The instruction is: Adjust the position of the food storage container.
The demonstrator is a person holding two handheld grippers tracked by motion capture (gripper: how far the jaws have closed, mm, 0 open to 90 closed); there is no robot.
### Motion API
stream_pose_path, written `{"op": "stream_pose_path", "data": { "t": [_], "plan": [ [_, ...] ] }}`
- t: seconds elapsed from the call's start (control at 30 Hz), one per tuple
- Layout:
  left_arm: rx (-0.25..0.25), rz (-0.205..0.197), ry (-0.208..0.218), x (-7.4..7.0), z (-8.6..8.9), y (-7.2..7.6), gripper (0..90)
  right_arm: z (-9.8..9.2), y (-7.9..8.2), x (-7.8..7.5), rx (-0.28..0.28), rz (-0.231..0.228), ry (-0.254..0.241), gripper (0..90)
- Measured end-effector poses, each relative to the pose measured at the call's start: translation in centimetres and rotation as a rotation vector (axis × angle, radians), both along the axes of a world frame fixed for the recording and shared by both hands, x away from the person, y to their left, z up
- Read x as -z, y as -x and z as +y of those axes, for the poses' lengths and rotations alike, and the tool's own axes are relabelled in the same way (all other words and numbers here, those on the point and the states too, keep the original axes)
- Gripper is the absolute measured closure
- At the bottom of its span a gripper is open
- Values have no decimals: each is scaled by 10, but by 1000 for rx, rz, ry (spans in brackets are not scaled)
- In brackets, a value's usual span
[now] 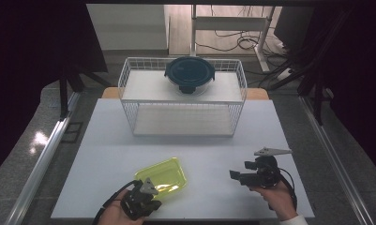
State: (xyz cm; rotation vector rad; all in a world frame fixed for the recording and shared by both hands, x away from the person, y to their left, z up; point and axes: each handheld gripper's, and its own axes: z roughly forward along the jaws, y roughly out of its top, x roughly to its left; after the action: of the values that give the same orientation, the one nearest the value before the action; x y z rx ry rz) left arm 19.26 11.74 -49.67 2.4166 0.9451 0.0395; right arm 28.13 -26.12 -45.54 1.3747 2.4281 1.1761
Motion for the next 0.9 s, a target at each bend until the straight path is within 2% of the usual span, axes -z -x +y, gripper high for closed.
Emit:
{"op": "stream_pose_path", "data": {
  "t": [0.3, 0.57, 0.63, 0.8, 0.9],
  "plan": [
    [-45, -4, -23, 5, 13, -11, 900, 0, 0, 0, 3, 5, -7, 204],
    [-102, -8, -15, 5, 26, -19, 900, -1, 0, 0, 5, 3, -1, 205],
    [-104, -3, -17, 6, 27, -20, 900, 0, 0, 0, 3, 5, -2, 205],
    [-100, -3, 11, 0, 29, -14, 899, 1, 1, 0, 2, 2, -1, 204],
    [-99, -4, 59, -9, 34, -8, 899, 0, 1, -1, 3, 4, -2, 205]
  ]
}}
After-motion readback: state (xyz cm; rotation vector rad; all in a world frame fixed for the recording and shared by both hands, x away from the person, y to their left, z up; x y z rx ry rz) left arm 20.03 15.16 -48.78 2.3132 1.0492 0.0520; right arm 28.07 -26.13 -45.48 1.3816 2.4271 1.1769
